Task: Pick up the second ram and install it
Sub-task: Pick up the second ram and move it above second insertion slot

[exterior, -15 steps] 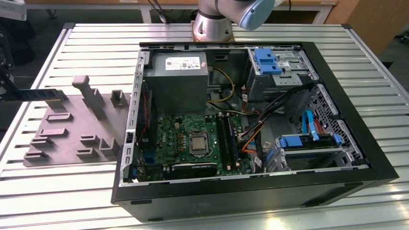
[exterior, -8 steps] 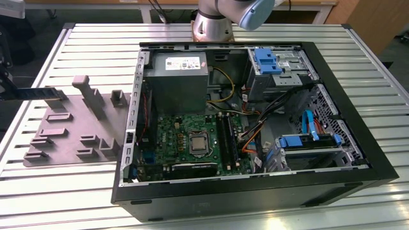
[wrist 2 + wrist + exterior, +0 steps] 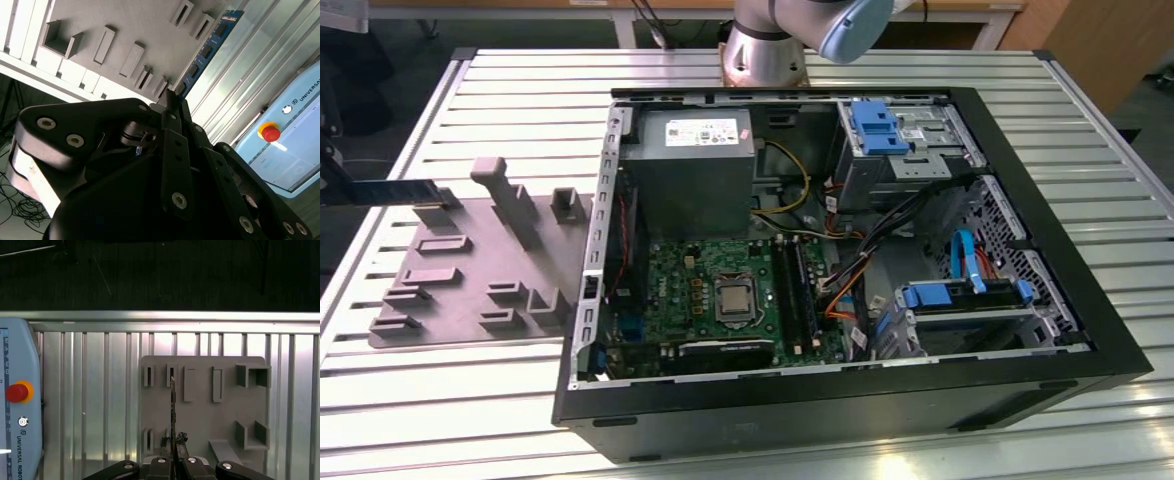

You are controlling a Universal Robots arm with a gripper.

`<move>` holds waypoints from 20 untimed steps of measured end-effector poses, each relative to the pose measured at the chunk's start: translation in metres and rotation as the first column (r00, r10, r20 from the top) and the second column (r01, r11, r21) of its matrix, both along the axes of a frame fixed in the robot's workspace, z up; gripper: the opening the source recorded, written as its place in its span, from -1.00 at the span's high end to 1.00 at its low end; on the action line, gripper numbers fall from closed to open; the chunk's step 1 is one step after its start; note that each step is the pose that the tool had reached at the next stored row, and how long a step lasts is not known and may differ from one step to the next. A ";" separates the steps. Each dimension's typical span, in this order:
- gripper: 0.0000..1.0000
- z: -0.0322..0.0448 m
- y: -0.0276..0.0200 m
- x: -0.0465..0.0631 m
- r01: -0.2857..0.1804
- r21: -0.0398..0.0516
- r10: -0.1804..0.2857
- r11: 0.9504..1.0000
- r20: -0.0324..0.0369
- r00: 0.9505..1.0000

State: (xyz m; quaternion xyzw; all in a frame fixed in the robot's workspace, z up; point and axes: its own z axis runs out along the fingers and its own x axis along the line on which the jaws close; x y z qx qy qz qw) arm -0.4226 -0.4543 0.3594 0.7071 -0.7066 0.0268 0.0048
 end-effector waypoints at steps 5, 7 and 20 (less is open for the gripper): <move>0.72 0.0041 0.0000 0.000 0.000 0.000 0.000 1.000 0.000 1.000; 0.72 0.0062 0.0000 0.000 0.000 0.000 0.000 1.000 0.000 1.000; 0.72 0.0236 0.0000 0.000 0.000 0.000 0.000 1.000 0.000 1.000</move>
